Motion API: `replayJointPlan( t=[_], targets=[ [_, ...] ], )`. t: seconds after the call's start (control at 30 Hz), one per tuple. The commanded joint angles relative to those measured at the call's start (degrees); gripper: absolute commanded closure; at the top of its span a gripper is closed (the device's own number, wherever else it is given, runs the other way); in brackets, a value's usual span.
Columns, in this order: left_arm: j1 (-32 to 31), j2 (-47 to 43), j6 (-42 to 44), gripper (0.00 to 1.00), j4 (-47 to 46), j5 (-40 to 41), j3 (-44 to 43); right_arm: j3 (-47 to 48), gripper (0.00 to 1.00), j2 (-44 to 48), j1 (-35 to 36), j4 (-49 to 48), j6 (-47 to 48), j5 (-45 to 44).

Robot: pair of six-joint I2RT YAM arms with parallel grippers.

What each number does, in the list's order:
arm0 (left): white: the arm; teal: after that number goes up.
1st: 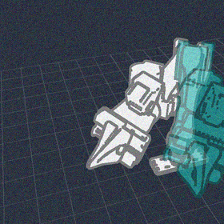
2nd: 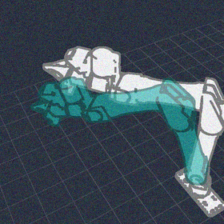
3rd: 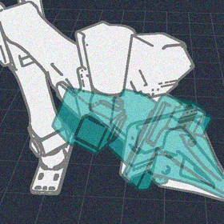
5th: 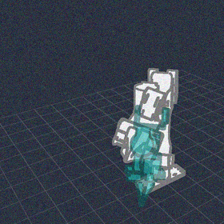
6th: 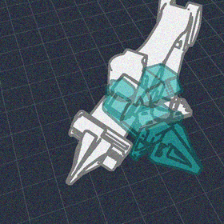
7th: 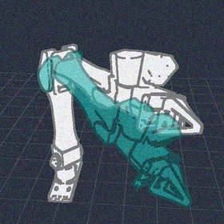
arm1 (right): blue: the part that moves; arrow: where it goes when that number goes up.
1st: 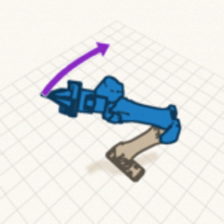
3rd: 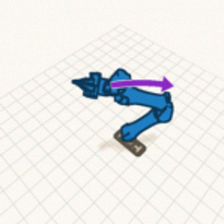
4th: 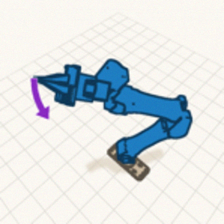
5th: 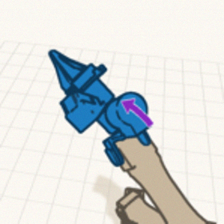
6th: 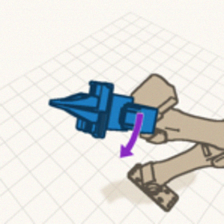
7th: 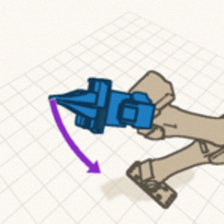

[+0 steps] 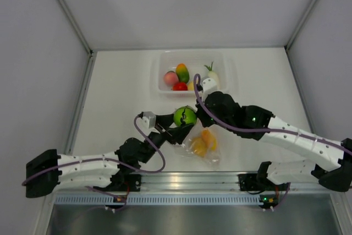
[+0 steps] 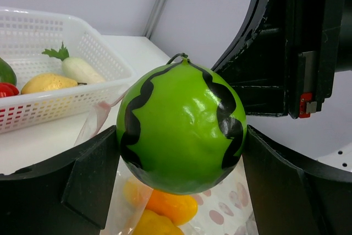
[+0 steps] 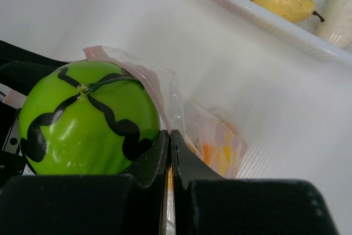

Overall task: Open the zip-top bag and remove the fake food
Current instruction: Pick up the fake fruit from the zipper food storage bag.

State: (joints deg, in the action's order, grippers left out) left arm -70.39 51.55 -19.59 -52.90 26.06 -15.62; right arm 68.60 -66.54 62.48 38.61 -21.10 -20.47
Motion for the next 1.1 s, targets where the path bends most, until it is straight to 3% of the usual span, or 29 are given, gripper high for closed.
replayJointPlan(
  t=[0.0, 0.3, 0.57, 0.9, 1.07],
  targets=[
    [-0.19, 1.44, 0.7, 1.0, -16.96, 3.2, -2.57, -1.18, 1.0, 2.12, -1.66, -0.2, 1.15, -2.47],
    [-0.19, 5.31, 1.92, 1.0, -19.52, 7.68, -5.56, -5.05, 1.0, 4.05, -5.88, -3.19, 1.15, 0.87],
    [-0.19, 10.58, 12.47, 1.0, -19.43, 12.08, -10.12, -4.97, 1.0, 6.07, -5.88, -4.86, 2.03, 11.41],
    [-0.01, 16.38, 13.97, 1.0, -19.52, 18.32, -16.37, -5.14, 1.0, 6.07, -5.79, -5.12, 2.21, 10.01],
    [0.08, 16.92, 11.78, 1.0, -19.34, 18.83, -17.17, -5.84, 1.0, 6.16, -6.22, -5.48, 2.47, 3.69]
  ],
)
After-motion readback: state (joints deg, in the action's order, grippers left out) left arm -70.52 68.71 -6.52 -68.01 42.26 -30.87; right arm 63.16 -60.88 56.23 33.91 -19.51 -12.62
